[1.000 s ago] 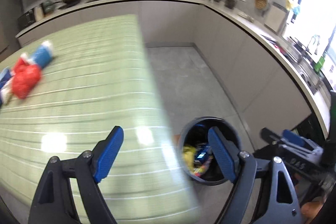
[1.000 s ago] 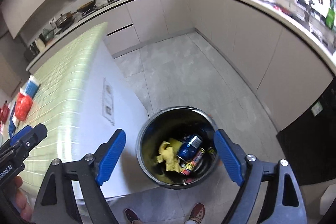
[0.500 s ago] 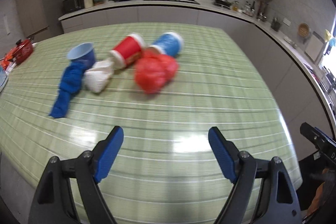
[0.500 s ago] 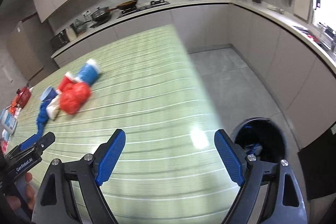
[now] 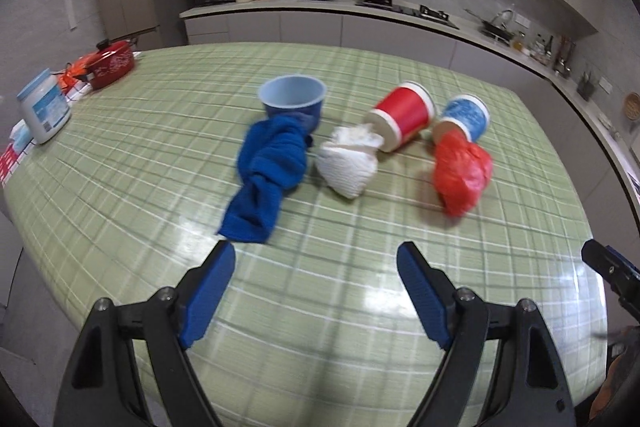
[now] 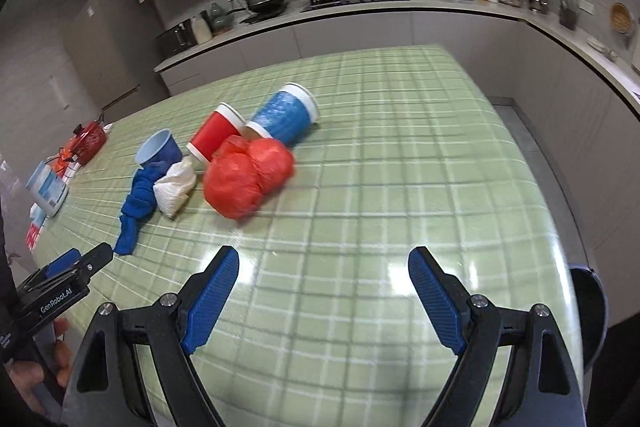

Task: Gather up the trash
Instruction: 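Move both tools back to the island toward blue towel and red bag, then grasp the blue towel with left tool while right tool grasps red bag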

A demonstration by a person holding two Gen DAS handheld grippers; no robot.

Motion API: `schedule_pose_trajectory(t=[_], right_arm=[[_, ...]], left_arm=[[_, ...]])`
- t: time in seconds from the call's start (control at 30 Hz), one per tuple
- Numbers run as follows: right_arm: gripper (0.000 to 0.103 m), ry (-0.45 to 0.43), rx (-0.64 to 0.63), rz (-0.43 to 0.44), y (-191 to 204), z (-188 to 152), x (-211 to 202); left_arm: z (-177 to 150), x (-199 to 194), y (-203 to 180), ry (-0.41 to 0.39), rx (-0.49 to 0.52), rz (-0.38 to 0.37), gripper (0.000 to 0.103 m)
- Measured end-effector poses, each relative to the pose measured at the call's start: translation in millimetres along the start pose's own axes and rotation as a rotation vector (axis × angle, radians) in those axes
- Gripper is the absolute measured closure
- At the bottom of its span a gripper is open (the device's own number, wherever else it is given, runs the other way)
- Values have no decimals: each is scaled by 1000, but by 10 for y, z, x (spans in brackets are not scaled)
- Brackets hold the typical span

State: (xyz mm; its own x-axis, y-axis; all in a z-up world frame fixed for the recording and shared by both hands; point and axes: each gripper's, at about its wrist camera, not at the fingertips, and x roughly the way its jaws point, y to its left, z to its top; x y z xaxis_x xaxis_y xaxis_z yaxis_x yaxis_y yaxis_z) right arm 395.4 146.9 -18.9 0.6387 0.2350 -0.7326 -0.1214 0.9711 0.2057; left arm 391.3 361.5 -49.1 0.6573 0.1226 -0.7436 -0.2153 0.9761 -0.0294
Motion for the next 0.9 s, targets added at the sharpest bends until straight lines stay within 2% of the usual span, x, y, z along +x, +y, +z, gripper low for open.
schedule_pose_trajectory(t=[0.13, 0.27, 0.7, 0.9], right_arm=[[15, 20, 5, 39, 107, 101, 189], [15, 35, 2, 39, 229, 174, 325], [15, 40, 93, -57, 736, 388, 778], [15, 53, 113, -109, 892, 494, 1033]], left_arm=[[82, 85, 153, -3, -6, 38, 19], [179, 203, 264, 1, -7, 37, 19], [589, 799, 532, 49, 89, -83, 19], [652, 1020, 542, 72, 122, -134, 19]])
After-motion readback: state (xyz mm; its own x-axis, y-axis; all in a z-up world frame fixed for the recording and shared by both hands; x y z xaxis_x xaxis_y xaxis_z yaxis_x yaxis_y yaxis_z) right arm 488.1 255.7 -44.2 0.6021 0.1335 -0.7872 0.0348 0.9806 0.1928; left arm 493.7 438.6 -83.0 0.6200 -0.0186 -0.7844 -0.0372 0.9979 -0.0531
